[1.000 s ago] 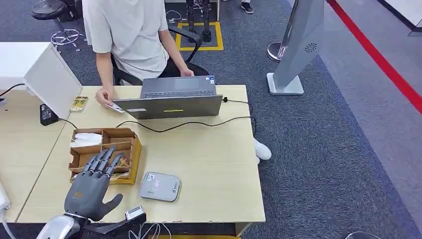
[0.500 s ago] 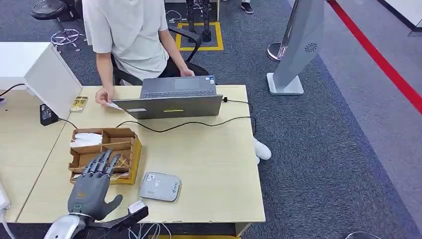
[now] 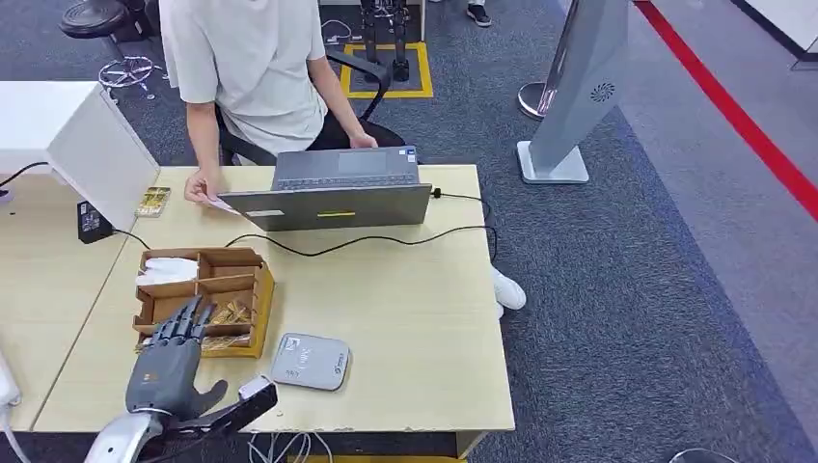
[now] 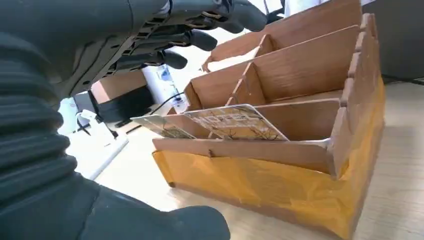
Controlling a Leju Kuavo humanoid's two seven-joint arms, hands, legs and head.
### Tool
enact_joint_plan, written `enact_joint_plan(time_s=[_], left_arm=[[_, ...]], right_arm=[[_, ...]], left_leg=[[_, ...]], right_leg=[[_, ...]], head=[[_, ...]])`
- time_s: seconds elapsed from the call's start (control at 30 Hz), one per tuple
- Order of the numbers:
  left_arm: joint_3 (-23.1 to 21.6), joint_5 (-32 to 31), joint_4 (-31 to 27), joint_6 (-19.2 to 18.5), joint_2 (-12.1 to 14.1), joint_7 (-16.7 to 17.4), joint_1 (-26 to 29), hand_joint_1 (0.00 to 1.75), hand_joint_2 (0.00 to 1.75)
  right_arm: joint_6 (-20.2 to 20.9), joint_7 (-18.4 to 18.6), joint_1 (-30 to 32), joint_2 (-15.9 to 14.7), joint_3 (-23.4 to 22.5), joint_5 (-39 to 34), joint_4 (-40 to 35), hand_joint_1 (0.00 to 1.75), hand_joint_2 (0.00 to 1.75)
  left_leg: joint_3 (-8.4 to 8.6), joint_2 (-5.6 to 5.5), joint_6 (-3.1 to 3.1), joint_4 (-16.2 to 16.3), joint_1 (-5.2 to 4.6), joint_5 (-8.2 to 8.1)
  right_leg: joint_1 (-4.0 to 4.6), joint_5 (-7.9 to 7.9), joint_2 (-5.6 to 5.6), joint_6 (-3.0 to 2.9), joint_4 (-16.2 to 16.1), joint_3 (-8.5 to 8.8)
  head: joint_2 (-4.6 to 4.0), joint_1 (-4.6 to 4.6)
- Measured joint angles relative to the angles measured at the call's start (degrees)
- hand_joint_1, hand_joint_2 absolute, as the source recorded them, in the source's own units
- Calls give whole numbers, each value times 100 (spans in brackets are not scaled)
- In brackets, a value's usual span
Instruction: Pass the card to the sensor for recognition and then transmit it.
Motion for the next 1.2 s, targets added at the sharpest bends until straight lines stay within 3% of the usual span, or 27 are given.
enact_joint_plan(time_s=[0.37, 0.87, 1.2], left_arm=[[350, -477, 155, 557, -374, 57, -5, 0, 175], [555, -553, 319, 702, -573, -6, -11, 0, 175], [603, -693, 490, 990, -695, -179, -87, 0, 175]], right_arm=[[-7, -2, -14, 0, 94, -9, 0, 0, 175], [2, -17, -22, -2, 157, 0, 0, 0, 175], [2, -41, -26, -2, 240, 0, 2, 0, 175]], left_leg=[[0, 0, 0, 0, 0, 0], [1, -1, 0, 0, 0, 0], [0, -1, 0, 0, 0, 0]], right_leg=[[1, 0, 0, 0, 0, 2], [1, 0, 0, 0, 0, 0], [1, 0, 0, 0, 0, 4]], head=[[0, 0], [0, -2], [0, 0]])
